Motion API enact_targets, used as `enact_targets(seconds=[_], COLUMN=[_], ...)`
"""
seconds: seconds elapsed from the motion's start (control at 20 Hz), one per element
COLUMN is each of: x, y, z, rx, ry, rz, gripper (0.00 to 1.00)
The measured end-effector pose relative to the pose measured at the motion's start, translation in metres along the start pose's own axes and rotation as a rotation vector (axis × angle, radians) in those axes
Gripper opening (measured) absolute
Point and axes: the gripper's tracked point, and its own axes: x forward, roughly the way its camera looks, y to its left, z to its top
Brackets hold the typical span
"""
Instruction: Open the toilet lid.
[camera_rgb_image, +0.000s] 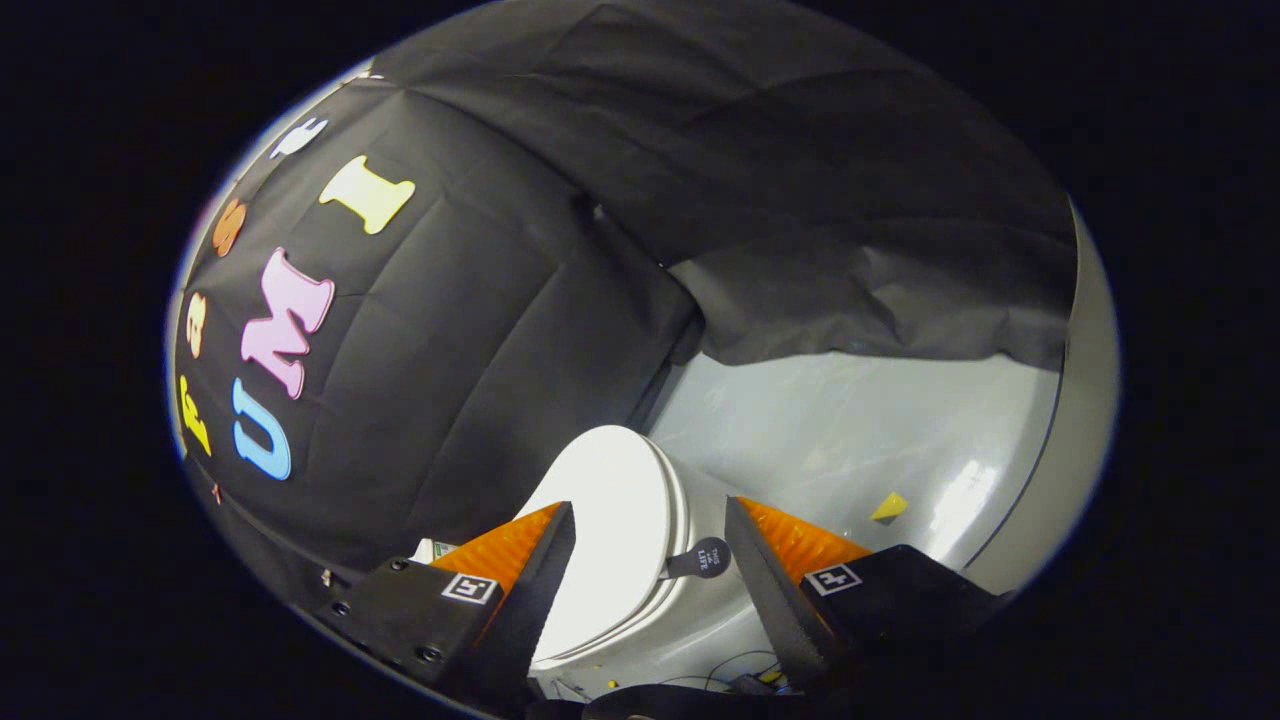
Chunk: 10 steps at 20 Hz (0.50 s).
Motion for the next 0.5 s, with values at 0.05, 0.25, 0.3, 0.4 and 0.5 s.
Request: enact_targets(seconds=[0.05, 0.25, 0.3, 0.4, 0.5], x=[0.007, 0.035, 0.041, 0.051, 0.059], y=[-0.010, -0.034, -0.039, -0.044, -0.043], z=[-0.003, -0.026, -0.034, -0.047, -0.055], rx=[0.036, 0.168, 0.187, 0.221, 0.252], ry=[0.017, 0.089, 0.112, 0.152, 0.186], rz=[-0.004, -0.005, -0.003, 0.009, 0.037], gripper=[0.95, 0.96, 0.96, 0.96, 0.96])
